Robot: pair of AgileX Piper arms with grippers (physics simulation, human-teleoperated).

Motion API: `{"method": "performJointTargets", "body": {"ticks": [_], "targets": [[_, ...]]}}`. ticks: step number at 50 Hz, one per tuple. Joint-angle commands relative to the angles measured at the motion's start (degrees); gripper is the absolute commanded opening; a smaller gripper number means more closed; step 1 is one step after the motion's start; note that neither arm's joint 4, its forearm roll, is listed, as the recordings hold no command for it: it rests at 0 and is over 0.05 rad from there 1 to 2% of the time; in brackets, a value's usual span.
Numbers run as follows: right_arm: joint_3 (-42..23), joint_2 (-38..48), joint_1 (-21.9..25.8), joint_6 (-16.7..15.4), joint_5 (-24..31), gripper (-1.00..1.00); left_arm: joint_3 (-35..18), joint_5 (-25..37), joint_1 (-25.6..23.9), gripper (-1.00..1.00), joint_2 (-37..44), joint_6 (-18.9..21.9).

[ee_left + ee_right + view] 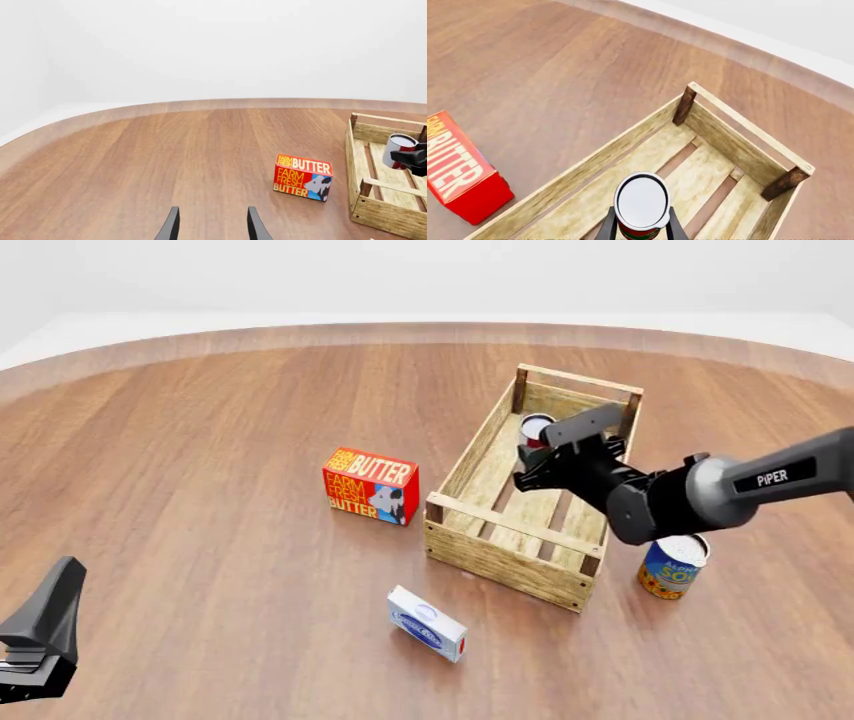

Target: Pick up the tomato sauce, and put it in the wooden tray.

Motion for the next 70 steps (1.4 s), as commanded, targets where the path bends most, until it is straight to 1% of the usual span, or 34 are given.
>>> {"method": "performJointTargets", "body": {"ticks": [1,25,47,48,49,51,70], "targets": [[-0.7,1.5,0.1,1.2,0.0,-1.0,0.0,0.0,0.0,1.0,0.0,0.0],[-1.9,4.4,0.0,1.5,0.4,-1.0,0.0,0.0,0.0,1.0,0.0,0.0],[-2.0,5.0,-0.5,2.0,0.3,-1.0,0.0,0.0,0.0,1.0,0.0,0.0],[-2.2,5.1,-0.2,2.6,0.6,1.0,0.0,0.0,0.0,1.0,0.0,0.0],[-2.2,5.0,-0.3,3.1,0.6,1.0,0.0,0.0,0.0,1.0,0.0,0.0],[-2.2,4.9,-0.4,2.6,0.6,1.0,0.0,0.0,0.0,1.0,0.0,0.0],[-1.2,3.2,-0.6,3.1,0.6,1.0,0.0,0.0,0.0,1.0,0.0,0.0]]}}
